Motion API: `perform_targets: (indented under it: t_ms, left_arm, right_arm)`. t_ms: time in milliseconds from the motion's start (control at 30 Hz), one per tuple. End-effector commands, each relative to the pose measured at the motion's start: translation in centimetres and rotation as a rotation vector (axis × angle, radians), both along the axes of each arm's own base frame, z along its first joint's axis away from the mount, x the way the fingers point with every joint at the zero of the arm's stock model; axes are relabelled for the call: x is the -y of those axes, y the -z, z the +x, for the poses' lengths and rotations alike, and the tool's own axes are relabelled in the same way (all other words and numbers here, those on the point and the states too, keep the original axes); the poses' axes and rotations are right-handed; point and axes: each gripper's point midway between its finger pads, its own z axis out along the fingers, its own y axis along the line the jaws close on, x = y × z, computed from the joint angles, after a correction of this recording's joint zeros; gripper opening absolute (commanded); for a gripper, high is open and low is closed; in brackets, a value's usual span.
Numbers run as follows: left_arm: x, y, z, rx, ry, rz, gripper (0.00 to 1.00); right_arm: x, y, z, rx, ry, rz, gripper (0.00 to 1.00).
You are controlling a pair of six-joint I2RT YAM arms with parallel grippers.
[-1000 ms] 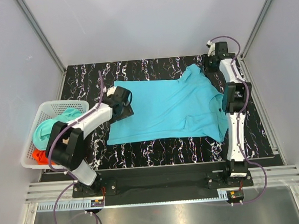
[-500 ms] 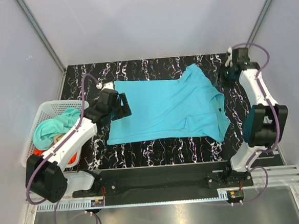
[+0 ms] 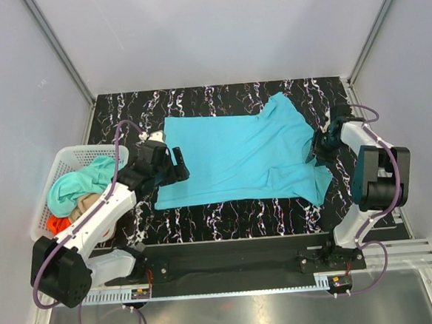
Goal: Fold and stack the t-shirts
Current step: Flatten the tshirt out
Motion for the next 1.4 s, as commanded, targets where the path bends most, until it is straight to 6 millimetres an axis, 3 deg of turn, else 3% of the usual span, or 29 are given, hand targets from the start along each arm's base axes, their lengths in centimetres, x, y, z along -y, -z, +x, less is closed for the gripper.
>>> perform_targets:
  t_ms: [0, 533, 567, 700, 800, 933, 1133, 1267, 1367]
  left_arm:
    - [0.1, -1.1, 0.3, 0.053, -0.001, -0.028, 0.79]
    - [-1.1, 0.1, -0.1, 0.010, -0.079, 0.001, 0.77]
    - [-1.6, 0.2, 0.0, 0.011, -0.112, 0.018, 0.77]
    - [-4.3, 0.6, -0.2, -0.039, -0.296, 0.077, 0.77]
    - [-6.1, 0.7, -0.8, -0.091, -0.476, 0.081, 0.73]
    - [-6.5, 1.7, -2.1, -0.210, -0.684, 0.017, 0.68]
    - [-7.4, 2.7, -3.3, -0.311, -0.837, 0.040, 0.59]
    - [-8.3, 2.8, -3.9, -0.328, -0.943, 0.046, 0.59]
    - [-7.9, 3.2, -3.5, -0.335, -0.952, 0.016, 0.64]
  right_arm:
    - [0.1, 0.5, 1.3, 0.048, 0.012, -0.005, 0.47]
    - [0.9, 3.5, 1.8, 0.012, 0.020, -0.038, 0.40]
    - [0.9, 3.4, 1.8, 0.015, 0.020, -0.038, 0.39]
    - [1.2, 2.7, 1.8, 0.018, 0.027, -0.056, 0.17]
    - [0.8, 1.4, 2.0, 0.046, 0.037, -0.034, 0.10]
    - [0.4, 0.3, 2.0, 0.064, 0.047, -0.014, 0.05]
    - [-0.1, 0.3, 1.4, 0.046, 0.042, 0.010, 0.01]
    - [-0.1, -0.6, 1.6, 0.078, 0.045, 0.010, 0.00]
    - [-0.5, -1.3, 1.8, 0.101, 0.037, 0.028, 0.00]
